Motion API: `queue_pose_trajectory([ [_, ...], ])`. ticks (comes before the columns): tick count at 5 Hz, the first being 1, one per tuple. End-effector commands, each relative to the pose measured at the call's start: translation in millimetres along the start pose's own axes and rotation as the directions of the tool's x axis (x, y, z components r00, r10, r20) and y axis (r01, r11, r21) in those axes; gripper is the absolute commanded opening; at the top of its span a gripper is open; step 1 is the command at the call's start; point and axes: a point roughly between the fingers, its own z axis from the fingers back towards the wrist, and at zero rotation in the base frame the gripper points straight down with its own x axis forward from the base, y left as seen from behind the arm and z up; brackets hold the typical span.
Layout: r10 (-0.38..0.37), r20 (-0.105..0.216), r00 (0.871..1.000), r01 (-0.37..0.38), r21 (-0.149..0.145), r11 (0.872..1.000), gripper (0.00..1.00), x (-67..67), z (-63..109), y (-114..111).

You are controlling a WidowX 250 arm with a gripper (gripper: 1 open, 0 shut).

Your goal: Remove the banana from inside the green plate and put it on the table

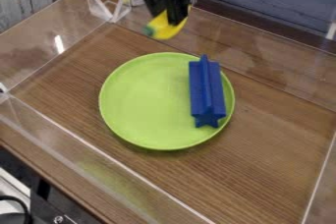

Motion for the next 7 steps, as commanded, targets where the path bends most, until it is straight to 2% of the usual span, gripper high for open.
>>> queue_pose_trajectory([
  [1,-0.009,0.015,1.0,0.008,0.022,1.0,0.0,-0.7,-8.5,10],
  [2,-0.019,0.008,1.0,0.018,0.021,1.0,0.0,5.2,-30.9,11],
  [3,-0.013,0.045,0.999,0.012,0.026,1.0,0.0,19.7,-19.0,16],
  [4,-0.022,0.038,0.999,0.021,0.02,1.0,0.0,22.9,-31.9,15],
  [5,-0.032,0.024,0.999,0.031,0.014,0.999,0.0,21.9,-45.8,14],
  [7,-0.039,-0.008,0.999,0.04,0.005,0.999,0.0,9.3,-63.9,15],
])
